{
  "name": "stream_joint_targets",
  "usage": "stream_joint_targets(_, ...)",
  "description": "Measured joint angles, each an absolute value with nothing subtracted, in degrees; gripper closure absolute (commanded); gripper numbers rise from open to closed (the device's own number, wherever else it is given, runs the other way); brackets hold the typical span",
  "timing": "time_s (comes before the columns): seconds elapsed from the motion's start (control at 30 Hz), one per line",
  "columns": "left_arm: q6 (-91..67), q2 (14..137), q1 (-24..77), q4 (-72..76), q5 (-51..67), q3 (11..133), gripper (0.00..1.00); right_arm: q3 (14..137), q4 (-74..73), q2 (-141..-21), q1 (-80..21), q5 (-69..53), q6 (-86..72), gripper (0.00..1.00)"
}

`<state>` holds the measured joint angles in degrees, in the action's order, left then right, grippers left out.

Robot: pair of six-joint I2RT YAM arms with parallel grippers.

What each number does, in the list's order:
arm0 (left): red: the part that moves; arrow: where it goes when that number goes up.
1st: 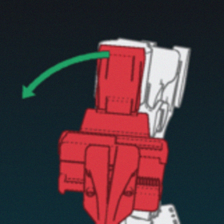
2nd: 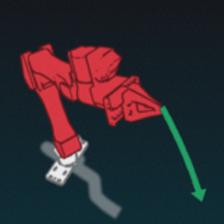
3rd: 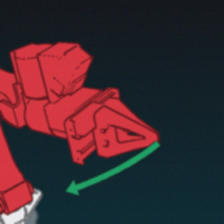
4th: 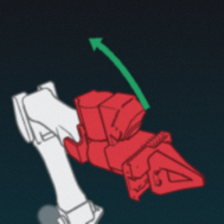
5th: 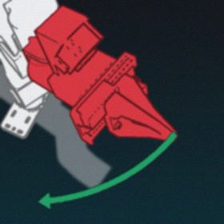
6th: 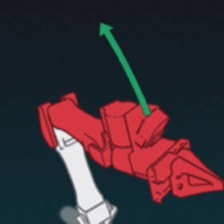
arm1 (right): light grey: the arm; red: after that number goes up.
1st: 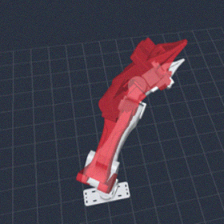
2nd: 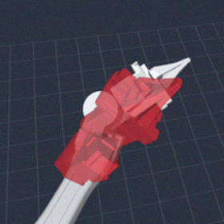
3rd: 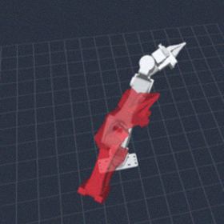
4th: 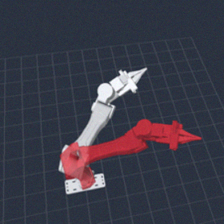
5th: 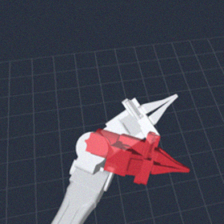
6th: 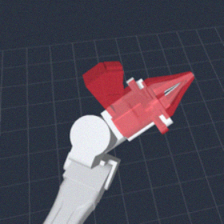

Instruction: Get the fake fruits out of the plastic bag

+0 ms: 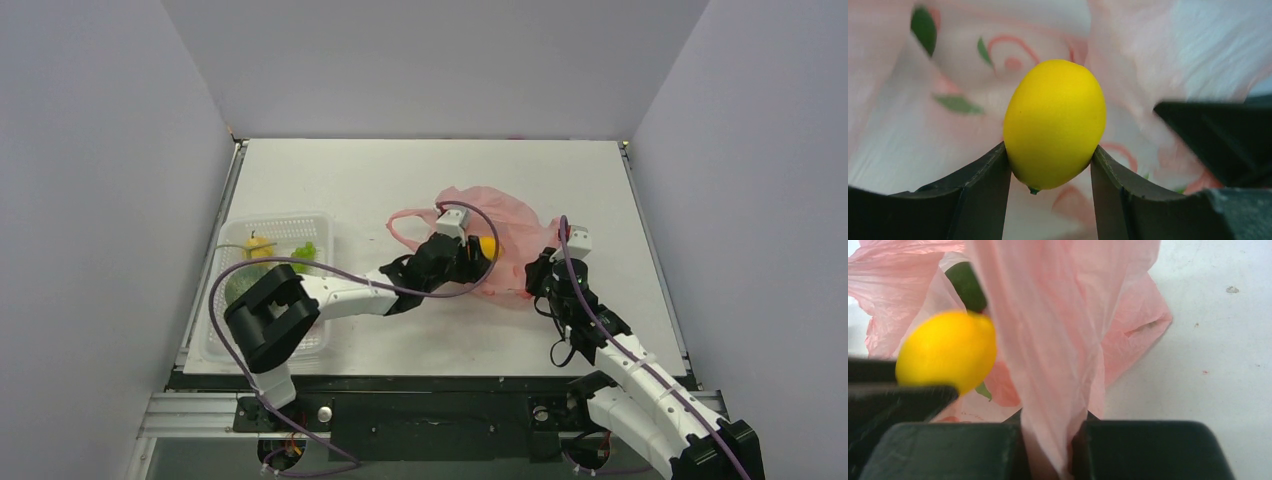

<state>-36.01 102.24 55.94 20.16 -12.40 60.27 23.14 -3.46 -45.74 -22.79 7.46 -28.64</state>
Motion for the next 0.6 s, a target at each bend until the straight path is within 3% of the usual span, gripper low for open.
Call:
stream_joint_targets(0.3, -37.5, 74.5, 56.9, 1.7, -13.6, 46.3, 1.00, 22.3, -1.7, -47.0, -22.8, 6.0, -29.1, 1.00)
stream_joint_targets(0.6, -38.4, 36.8, 55.2, -25.6, -32.9, 46.0, 1.00, 18.9, 3.1, -49.6, -22.8, 2.9, -29.4, 1.00)
